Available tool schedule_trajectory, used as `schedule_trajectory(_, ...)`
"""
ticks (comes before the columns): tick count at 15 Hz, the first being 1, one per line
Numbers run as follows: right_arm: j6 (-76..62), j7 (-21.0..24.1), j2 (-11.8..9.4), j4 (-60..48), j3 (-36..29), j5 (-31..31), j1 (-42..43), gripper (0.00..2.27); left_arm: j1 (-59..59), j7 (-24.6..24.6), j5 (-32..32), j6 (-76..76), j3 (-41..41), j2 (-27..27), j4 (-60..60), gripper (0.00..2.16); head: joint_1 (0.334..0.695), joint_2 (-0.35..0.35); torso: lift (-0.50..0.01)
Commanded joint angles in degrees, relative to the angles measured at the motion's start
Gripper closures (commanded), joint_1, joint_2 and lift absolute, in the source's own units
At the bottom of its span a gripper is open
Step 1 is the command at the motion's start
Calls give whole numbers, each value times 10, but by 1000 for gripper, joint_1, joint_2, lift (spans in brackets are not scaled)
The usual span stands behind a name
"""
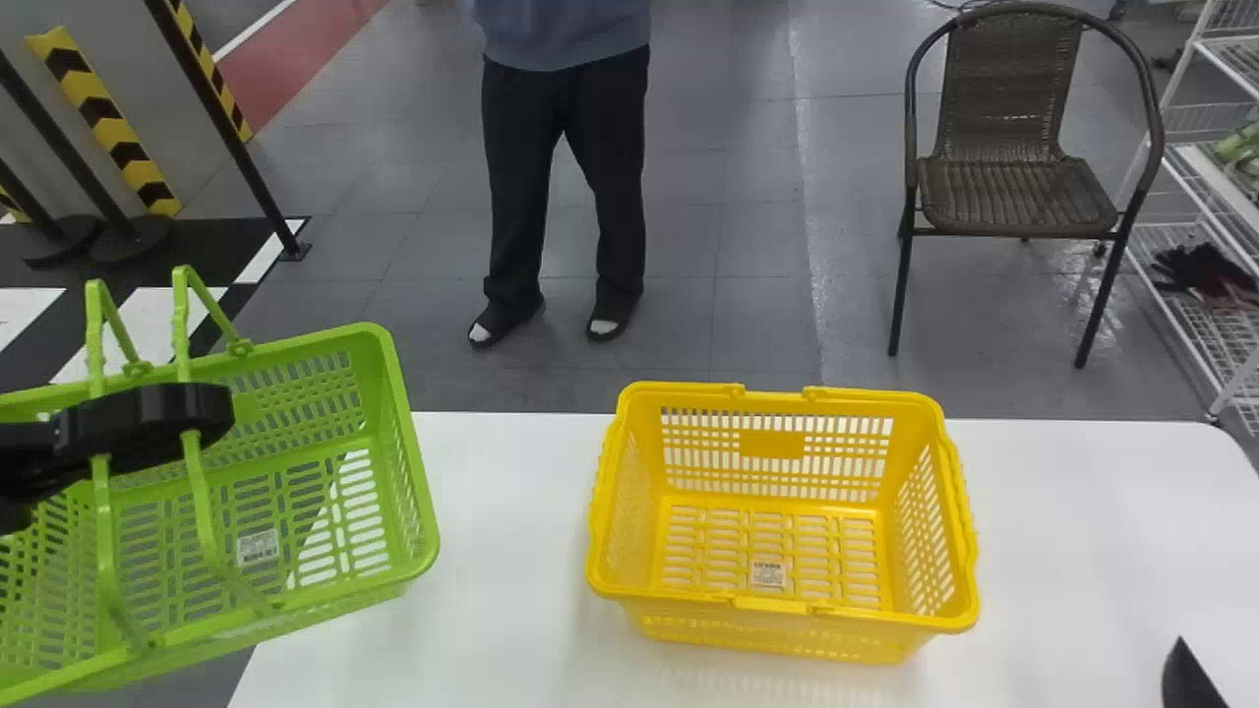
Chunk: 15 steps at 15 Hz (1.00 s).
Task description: Grasp handle with right gripper to insert into left gripper then lift and swing left to center
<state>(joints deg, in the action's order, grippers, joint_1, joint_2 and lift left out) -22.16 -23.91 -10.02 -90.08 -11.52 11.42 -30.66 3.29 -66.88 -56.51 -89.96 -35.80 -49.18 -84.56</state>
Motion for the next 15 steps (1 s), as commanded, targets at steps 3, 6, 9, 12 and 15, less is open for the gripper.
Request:
schedule_trajectory(3,2,0,0,1,-1,0,3,56,121,-1,-19,-1,-52,15,-81,2138,695,177,0)
schedule_trajectory(6,3,0,0,3,-1,0,5,56,182,1,-21,-1,-55,57,-147,2138,695,159,0)
schedule_trajectory(9,3,0,0,6,-3,0,6,56,231,5,-35,-1,-52,88,-206,2138,695,107,0)
schedule_trajectory(12,3,0,0,10,-3,0,8,56,277,9,-61,-1,-60,108,-253,2138,695,58,0)
schedule_trajectory(15,3,0,-1,20,-3,0,15,56,333,13,-80,-1,-77,149,-331,2138,695,-3,0)
